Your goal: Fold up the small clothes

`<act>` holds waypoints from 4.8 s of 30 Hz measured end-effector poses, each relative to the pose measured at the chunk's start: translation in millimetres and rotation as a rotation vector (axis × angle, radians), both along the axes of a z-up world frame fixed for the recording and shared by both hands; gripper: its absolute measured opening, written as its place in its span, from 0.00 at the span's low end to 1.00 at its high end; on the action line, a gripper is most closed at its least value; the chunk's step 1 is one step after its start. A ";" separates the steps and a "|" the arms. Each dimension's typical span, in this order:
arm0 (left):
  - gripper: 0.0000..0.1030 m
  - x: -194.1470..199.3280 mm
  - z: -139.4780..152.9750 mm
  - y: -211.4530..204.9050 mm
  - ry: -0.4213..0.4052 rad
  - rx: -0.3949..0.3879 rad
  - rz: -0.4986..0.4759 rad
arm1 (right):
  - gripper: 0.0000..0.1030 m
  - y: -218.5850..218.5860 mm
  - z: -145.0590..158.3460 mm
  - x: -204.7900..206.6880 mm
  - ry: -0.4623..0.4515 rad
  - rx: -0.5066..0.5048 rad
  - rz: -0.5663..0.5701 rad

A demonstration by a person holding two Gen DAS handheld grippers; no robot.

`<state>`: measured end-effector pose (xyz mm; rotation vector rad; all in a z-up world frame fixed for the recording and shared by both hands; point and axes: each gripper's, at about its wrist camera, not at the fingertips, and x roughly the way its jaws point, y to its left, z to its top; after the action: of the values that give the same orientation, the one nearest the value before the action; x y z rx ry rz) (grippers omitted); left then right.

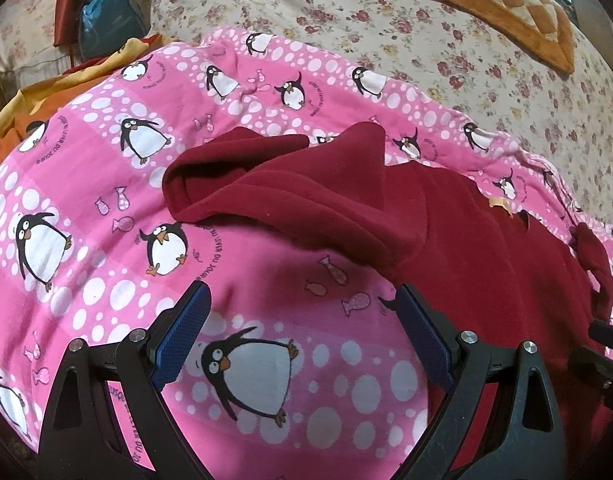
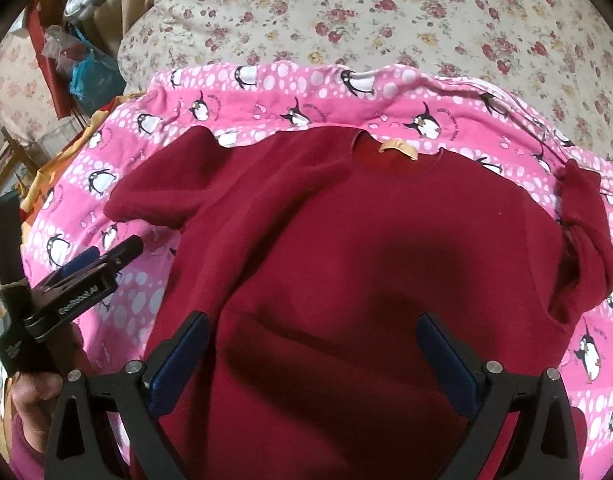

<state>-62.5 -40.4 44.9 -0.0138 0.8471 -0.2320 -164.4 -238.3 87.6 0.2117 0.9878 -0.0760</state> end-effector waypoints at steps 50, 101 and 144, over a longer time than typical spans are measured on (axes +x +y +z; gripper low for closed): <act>0.08 68.1 138.8 -11.9 -0.024 -0.239 -0.235 | 0.98 -57.1 22.4 -17.0 -0.084 0.137 -0.043; 0.62 32.7 -12.8 -37.0 0.072 0.023 -0.027 | 0.08 -92.2 -13.6 5.1 0.074 -0.274 0.130; 0.62 50.5 -8.1 -39.1 0.109 -0.135 -0.163 | 0.04 34.1 -52.4 240.8 0.033 -0.023 0.382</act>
<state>-12.0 -79.5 36.9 -0.0848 0.9411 -0.4444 76.4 -204.3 35.3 -0.0017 1.0447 0.2592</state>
